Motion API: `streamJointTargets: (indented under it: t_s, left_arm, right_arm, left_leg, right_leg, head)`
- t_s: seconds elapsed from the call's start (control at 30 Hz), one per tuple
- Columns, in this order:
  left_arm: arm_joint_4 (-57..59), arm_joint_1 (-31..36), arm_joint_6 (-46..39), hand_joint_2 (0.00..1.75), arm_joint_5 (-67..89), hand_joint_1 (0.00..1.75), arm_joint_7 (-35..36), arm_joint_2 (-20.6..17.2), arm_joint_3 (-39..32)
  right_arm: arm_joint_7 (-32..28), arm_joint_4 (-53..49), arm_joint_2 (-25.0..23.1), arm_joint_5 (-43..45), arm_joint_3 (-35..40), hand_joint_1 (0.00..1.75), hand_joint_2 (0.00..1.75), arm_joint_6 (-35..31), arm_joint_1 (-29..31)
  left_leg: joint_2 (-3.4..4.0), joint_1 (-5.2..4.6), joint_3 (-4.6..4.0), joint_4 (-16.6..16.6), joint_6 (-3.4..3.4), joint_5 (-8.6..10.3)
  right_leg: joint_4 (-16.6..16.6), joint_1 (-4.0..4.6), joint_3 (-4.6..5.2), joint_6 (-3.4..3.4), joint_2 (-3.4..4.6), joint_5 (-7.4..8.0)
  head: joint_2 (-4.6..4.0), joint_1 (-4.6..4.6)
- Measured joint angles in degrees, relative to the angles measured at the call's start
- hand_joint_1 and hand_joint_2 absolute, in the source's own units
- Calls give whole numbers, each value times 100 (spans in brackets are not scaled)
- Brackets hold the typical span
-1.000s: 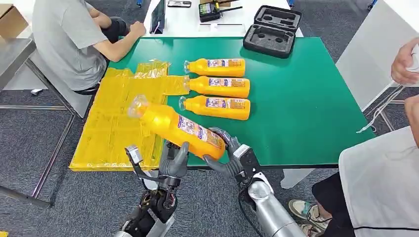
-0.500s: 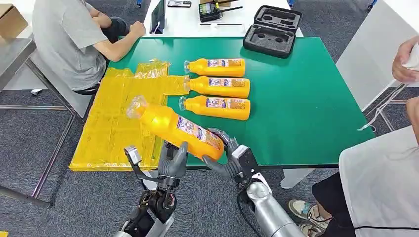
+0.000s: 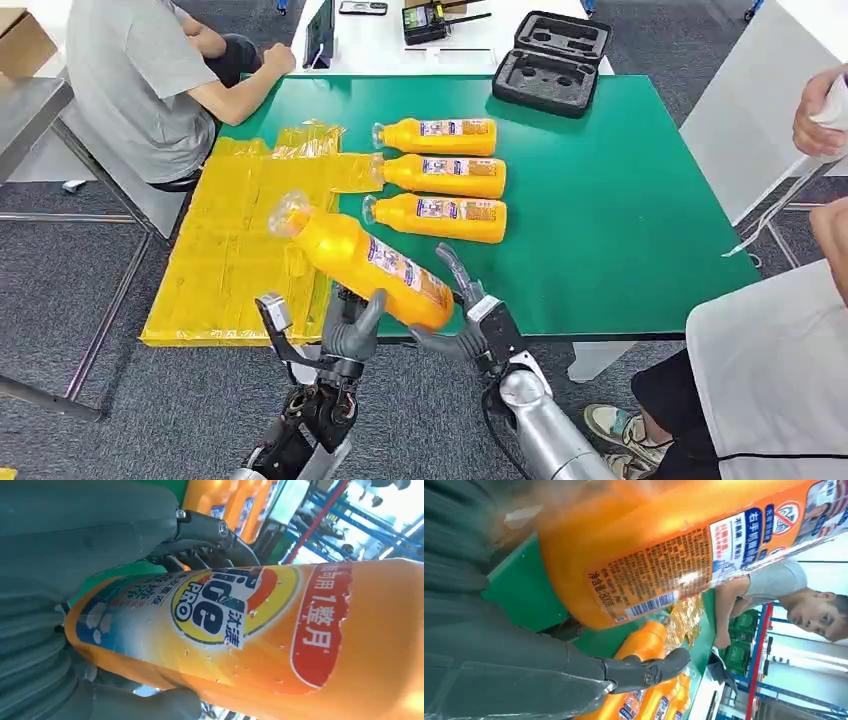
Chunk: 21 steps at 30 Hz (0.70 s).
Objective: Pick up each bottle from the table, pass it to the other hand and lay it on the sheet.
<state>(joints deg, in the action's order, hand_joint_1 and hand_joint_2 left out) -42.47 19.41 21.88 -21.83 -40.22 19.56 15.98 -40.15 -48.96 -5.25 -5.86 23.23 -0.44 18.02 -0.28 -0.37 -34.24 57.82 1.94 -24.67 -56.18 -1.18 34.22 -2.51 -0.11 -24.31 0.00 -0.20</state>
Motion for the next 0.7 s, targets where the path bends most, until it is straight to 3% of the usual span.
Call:
streamJointTargets:
  t_s: [0.33,0.47,0.7]
  left_arm:
    - [-109,-18,-326,175,348,175,0,0,-52]
    - [-483,-68,-1624,175,1430,168,0,-4,-83]
    - [-1119,-188,-3033,175,2324,157,0,-83,-48]
  right_arm:
    - [0,0,22,31,-28,0,175,-39,-39]
    - [0,-7,33,28,-74,0,175,-140,-114]
    - [0,-122,44,39,-236,0,175,-175,-314]
  left_leg:
    - [1,0,0,0,0,0]
    - [1,0,0,0,0,0]
    - [1,0,0,0,0,0]
  right_leg:
    - [0,0,0,0,0,0]
    - [0,0,0,0,0,0]
    - [0,0,0,0,0,0]
  head:
    - [0,0]
    - [0,0]
    - [0,2]
